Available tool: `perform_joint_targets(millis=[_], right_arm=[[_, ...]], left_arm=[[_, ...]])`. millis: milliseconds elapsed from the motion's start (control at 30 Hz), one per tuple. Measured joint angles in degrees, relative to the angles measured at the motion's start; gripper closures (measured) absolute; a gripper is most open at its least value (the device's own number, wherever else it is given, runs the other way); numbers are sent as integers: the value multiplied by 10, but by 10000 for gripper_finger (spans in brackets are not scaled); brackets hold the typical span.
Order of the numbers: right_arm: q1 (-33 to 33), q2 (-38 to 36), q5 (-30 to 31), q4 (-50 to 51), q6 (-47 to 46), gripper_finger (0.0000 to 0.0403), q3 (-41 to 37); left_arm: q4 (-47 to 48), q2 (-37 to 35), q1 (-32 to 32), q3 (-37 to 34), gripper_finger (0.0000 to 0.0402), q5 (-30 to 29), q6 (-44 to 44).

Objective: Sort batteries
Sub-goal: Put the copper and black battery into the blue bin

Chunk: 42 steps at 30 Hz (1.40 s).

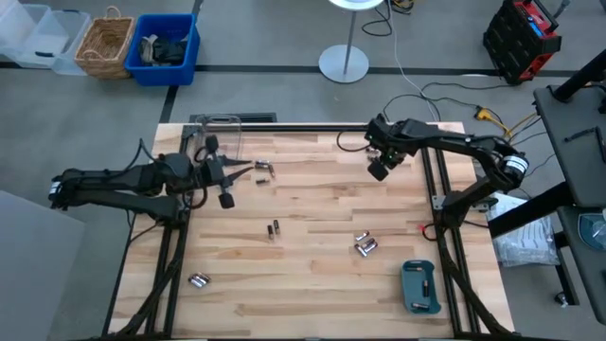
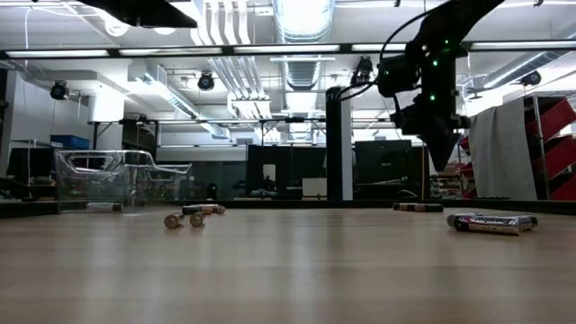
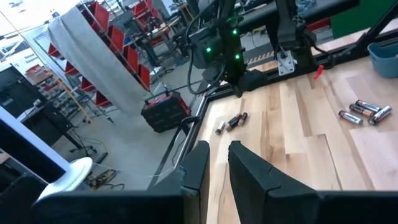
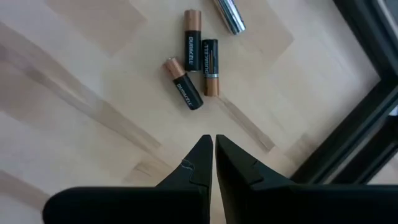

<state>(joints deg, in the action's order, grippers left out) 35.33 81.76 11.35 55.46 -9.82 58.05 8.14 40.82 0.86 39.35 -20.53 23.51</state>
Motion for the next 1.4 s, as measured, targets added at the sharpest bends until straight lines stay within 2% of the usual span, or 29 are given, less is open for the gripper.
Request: perform_joint_targets(millis=[267,700,1100,1400], right_arm=[[3,0,0,-69,39,390,-26],[29,0,-25,-98,124,390,-44],[28,0,-75,-115,303,390,-62],[28,0,-75,-151,339,383,-101]], left_arm=[[-11,6,0,0,361,0,9],[-12,13,0,0,361,0,18],[-9,13,0,0,361,0,18],[-8,13,0,0,361,0,26]])
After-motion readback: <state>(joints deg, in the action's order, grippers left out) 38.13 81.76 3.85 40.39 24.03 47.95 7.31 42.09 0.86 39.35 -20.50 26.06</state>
